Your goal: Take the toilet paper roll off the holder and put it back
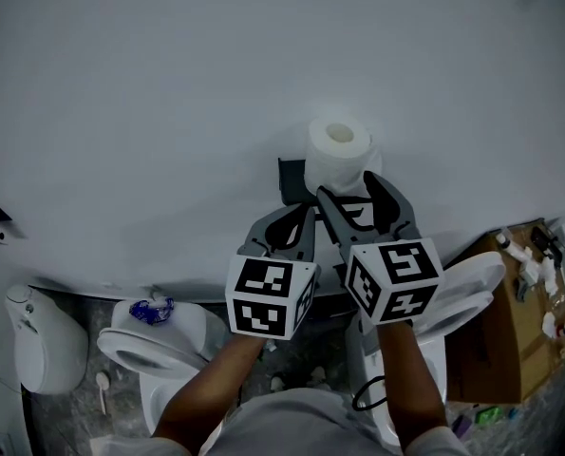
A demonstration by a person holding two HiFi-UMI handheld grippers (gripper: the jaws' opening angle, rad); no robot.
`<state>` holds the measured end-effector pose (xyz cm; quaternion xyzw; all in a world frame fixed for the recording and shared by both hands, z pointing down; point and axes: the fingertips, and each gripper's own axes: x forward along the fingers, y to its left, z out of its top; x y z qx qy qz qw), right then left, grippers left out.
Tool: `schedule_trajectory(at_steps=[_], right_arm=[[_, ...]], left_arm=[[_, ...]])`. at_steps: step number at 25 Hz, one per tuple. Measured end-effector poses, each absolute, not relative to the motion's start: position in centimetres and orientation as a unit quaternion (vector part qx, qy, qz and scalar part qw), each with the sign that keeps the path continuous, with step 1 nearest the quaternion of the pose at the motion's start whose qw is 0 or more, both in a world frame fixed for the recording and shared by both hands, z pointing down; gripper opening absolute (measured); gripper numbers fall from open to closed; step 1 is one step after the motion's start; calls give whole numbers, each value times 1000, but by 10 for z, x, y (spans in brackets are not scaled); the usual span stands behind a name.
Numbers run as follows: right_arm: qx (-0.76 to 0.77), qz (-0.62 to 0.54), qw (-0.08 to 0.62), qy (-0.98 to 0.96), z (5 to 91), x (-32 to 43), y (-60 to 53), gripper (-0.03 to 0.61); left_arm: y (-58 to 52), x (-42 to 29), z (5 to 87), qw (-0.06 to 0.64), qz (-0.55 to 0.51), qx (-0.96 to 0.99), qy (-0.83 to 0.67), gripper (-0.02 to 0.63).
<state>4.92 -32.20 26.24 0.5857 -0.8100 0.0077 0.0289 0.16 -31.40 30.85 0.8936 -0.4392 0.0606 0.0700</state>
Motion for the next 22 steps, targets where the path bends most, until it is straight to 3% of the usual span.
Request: schedule_trajectory(at_steps=[12, 22], right_arm=[[595, 20, 30, -803, 256, 54, -346, 376], [581, 39, 64, -810, 261, 51, -364, 394]], left_arm=[[-313, -4, 315, 76, 67, 882, -459, 3], [-318, -2, 319, 80, 68, 881, -461, 3]])
